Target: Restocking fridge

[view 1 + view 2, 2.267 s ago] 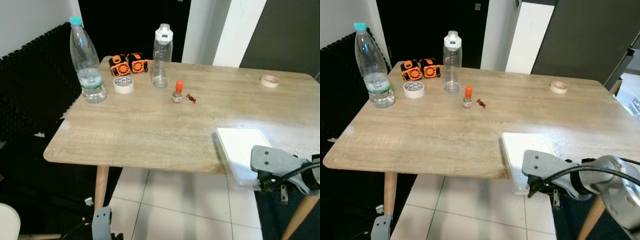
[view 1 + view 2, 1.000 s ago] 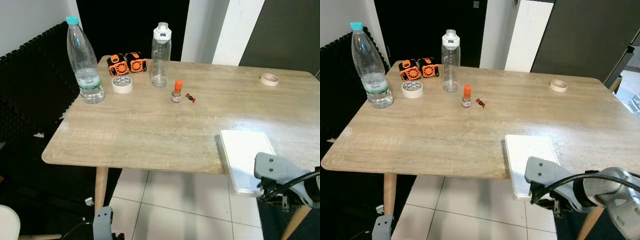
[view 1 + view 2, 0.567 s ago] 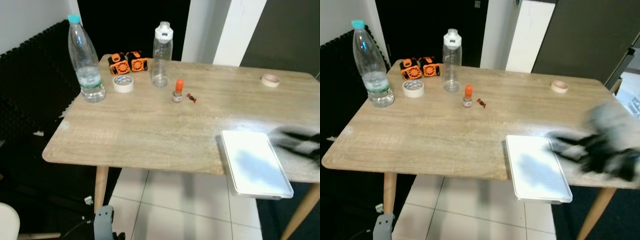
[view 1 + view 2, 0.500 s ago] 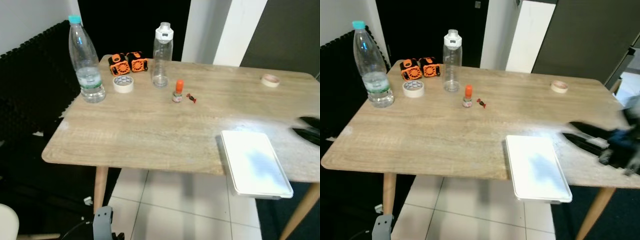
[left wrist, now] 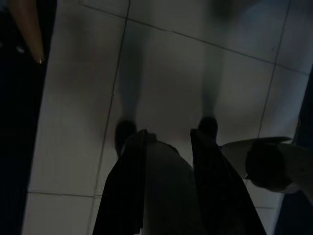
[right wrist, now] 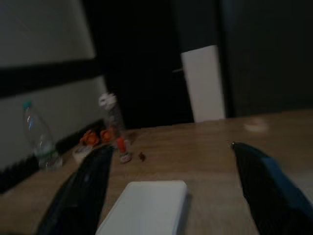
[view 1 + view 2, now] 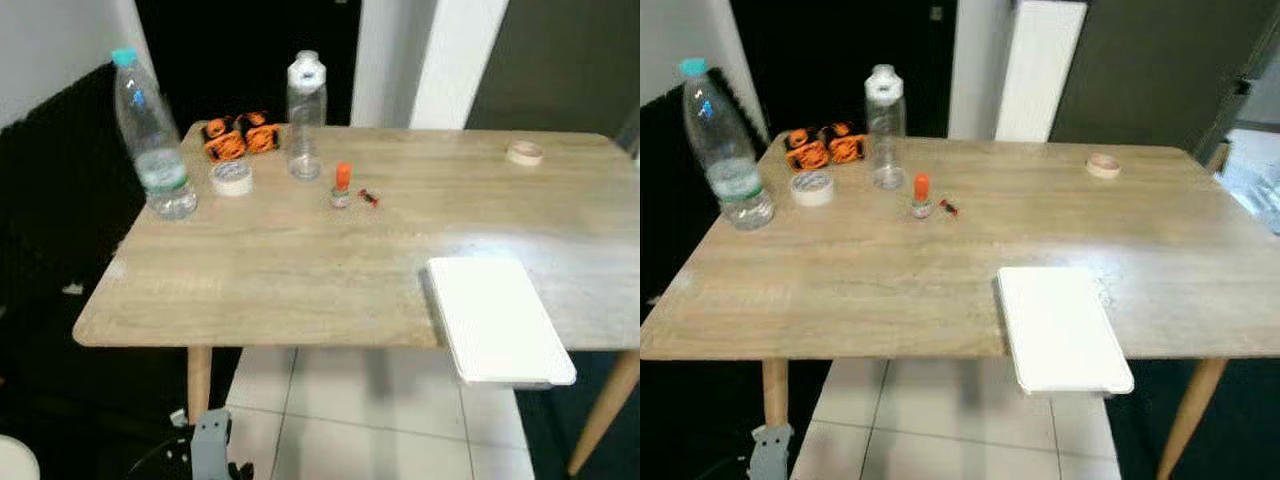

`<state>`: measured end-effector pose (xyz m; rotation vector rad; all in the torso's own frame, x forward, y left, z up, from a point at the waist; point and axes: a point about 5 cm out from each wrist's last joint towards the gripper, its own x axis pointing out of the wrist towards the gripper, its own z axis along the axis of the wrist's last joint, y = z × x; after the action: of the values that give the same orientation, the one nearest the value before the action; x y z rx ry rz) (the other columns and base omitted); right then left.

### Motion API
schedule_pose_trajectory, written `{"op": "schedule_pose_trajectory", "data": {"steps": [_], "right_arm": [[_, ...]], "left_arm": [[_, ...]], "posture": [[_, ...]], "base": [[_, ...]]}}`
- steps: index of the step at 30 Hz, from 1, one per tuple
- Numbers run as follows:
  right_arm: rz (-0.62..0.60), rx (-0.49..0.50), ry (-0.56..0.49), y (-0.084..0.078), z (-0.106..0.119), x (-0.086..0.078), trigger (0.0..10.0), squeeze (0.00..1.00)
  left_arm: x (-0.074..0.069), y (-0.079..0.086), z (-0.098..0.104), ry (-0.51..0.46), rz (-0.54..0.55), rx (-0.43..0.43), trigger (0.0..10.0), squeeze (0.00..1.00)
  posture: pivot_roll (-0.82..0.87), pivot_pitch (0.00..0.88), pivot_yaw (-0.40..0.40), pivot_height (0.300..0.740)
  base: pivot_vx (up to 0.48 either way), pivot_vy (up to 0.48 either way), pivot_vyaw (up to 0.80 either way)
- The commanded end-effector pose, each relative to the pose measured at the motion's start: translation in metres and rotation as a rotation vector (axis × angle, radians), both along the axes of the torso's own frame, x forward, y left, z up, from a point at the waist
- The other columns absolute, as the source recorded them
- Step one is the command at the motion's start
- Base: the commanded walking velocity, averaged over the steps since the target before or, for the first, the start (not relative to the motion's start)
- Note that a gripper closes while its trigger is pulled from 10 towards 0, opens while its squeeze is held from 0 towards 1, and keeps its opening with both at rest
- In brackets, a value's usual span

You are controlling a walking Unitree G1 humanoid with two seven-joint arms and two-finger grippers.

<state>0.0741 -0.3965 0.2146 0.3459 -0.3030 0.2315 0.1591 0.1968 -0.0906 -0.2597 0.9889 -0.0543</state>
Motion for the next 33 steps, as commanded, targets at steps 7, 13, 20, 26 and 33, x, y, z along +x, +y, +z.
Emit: {"op": "schedule_pose_trajectory", "data": {"steps": [7,13,20,26,33], "right_arm": [[-0.157,0.281,0.049,-0.006,-0.06,-0.032,10.0,1.0],[-0.228,0.448,0.11,0.004,-0.107,-0.029,10.0,1.0],[-0.19,0.609,0.191,0.021,-0.149,0.011,10.0,1.0],[-0.108,0.65,0.228,0.039,-0.164,0.045,10.0,0.0],[0.085,0.661,0.221,0.068,-0.164,0.078,10.0,0.0]], "left_arm": [[-0.006,-0.006,-0.003,0.027,-0.031,-0.01,10.0,0.0],[-0.007,-0.004,-0.004,0.031,-0.037,-0.007,10.0,0.0],[-0.004,-0.004,-0.002,0.02,-0.038,-0.003,10.0,0.0],[-0.003,-0.005,-0.002,0.017,-0.044,-0.003,10.0,0.0],[-0.002,-0.002,-0.001,0.014,-0.05,0.005,10.0,0.0]], "posture": [[-0.14,0.0,-0.013,0.74],[-0.13,0.0,-0.003,0.74],[-0.11,0.0,-0.007,0.74],[-0.09,0.0,-0.009,0.74],[-0.08,0.0,-0.01,0.74]], "base": [[0.0,0.0,0.0],[0.0,0.0,0.0],[0.0,0.0,0.0],[0.0,0.0,0.0],[0.0,0.0,0.0]]}}
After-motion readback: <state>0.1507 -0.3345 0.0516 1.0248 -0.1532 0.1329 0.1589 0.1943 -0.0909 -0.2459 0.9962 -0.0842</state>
